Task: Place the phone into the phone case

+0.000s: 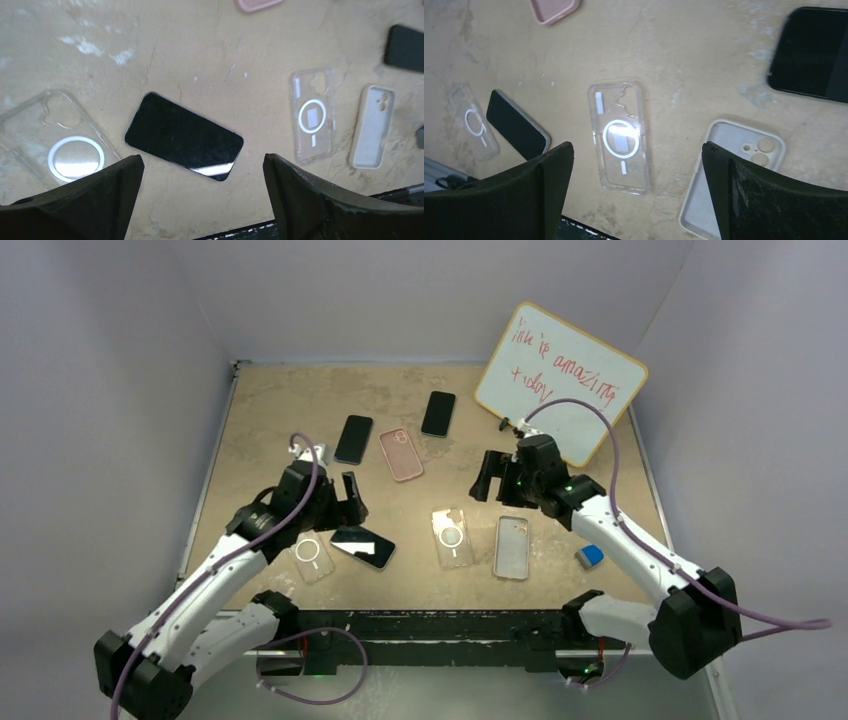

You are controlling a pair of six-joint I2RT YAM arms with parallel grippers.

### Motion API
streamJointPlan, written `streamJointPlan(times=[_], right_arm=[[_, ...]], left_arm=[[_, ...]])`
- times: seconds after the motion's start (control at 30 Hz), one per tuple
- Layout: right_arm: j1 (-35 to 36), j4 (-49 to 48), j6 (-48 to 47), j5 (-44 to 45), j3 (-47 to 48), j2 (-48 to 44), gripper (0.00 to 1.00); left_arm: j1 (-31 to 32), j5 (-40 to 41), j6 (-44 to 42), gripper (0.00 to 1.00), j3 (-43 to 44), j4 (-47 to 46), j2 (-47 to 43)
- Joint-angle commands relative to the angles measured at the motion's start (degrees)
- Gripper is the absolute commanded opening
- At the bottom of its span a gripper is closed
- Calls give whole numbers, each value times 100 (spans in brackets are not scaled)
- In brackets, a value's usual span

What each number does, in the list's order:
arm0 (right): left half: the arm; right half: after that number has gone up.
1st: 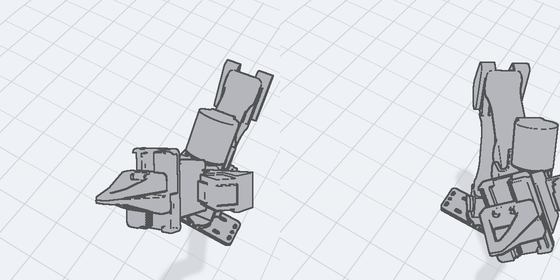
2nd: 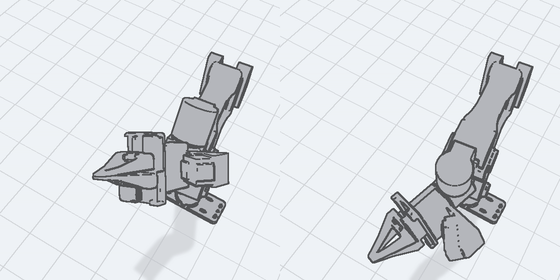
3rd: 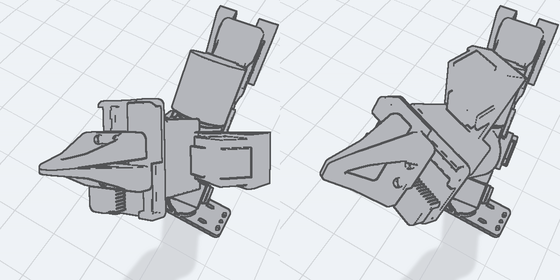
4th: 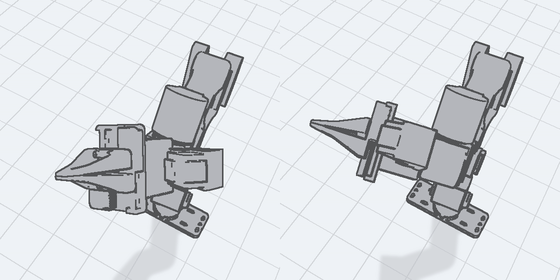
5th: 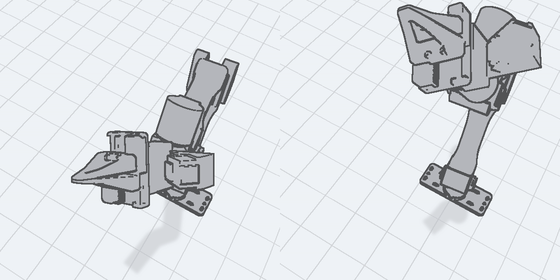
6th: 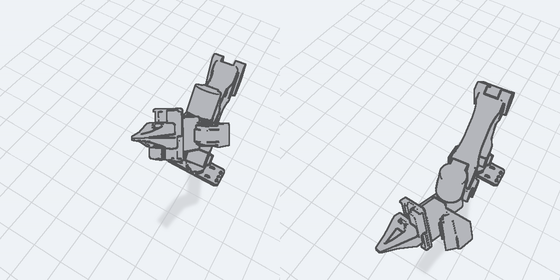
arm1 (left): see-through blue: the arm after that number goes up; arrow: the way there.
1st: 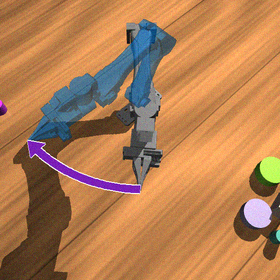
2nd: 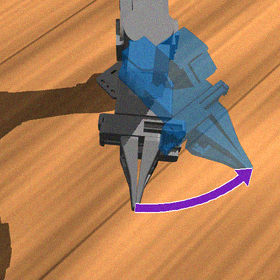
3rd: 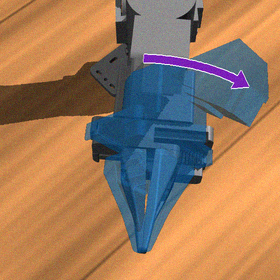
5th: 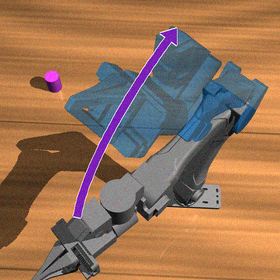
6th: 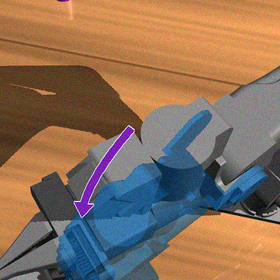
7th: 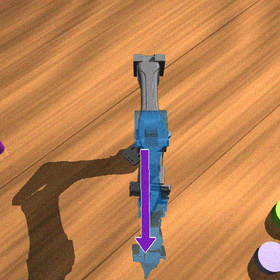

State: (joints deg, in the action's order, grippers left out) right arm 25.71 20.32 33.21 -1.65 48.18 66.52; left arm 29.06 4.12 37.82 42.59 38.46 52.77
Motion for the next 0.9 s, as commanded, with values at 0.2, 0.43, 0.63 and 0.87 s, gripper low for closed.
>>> streamJointPlan(times=[0.2, 0.43, 0.63, 0.87], right_arm=[[1572, -1112, -260, 141, 428, 1018, 99], [2661, -1713, -767, 286, 1040, 2032, 99], [3393, -1703, -1302, 644, 1922, 3022, 99], [3796, -1446, -1745, 949, 2825, 3994, 99]], left_arm=[[12, 1544, -525, 95, 1440, 869, -842], [12, 2020, -601, 94, 1761, 1093, -1240], [7, 2299, -605, 94, 1824, 1119, -1640], [11, 2765, -588, 94, 1950, 1087, -2104]])
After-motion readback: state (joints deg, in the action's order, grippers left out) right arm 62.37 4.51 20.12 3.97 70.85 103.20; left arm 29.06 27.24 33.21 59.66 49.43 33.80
